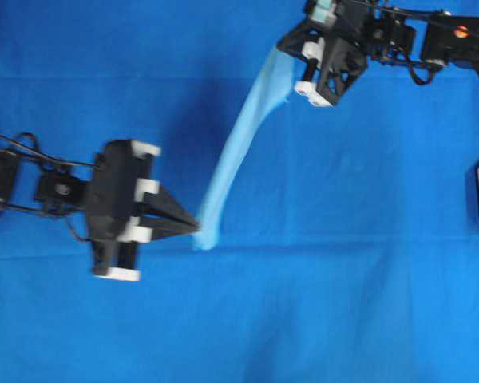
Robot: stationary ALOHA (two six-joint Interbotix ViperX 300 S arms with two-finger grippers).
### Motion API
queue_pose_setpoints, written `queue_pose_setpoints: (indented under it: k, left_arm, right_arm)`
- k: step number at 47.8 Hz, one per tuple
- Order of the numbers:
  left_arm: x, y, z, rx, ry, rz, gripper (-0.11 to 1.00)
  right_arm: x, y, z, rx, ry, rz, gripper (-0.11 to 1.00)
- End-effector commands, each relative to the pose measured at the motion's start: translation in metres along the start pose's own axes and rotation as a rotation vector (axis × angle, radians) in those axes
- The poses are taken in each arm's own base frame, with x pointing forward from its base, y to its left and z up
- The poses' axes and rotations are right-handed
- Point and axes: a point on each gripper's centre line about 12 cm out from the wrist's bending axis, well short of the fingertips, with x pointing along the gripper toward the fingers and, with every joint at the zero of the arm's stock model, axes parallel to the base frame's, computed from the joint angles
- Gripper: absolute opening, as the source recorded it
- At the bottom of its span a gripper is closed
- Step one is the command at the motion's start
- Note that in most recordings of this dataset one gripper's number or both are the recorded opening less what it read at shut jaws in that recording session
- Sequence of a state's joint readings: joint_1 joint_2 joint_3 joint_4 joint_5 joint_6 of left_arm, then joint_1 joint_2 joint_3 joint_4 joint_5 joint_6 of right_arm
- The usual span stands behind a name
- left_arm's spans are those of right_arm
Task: Fold the light blue towel.
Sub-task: 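Lift the towel and swing it, left gripper down, right gripper up, into a vertical strip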
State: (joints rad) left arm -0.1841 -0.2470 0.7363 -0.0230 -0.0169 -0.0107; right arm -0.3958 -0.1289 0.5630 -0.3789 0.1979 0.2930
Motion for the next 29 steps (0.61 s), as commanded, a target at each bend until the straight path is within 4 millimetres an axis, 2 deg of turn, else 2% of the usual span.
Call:
queue_pose_setpoints:
  k: [1, 7, 13, 24, 29]
  left_arm:
    - [0.016, -0.01, 0.029, 0.014, -0.054, -0.024, 0.02]
    - [0.036, -0.016, 0.048, 0.033, -0.076, -0.034, 0.02]
    - [0.051, -0.025, 0.059, 0.099, -0.088, -0.048, 0.02]
    - [0.065, -0.028, 0.06, 0.118, -0.084, -0.052, 0.02]
    - [0.072, -0.028, 0.062, 0.125, -0.087, -0.051, 0.02]
  right_arm:
    - [0.001, -0.011, 0.022, -0.016, -0.054, -0.026, 0.01]
    - [0.008, -0.013, 0.033, -0.039, -0.071, -0.035, 0.01]
    - [0.011, -0.013, 0.038, -0.047, -0.079, -0.035, 0.01]
    - [0.008, -0.013, 0.032, -0.045, -0.067, -0.037, 0.01]
    - [-0.001, -0.015, 0.026, -0.043, -0.063, -0.041, 0.01]
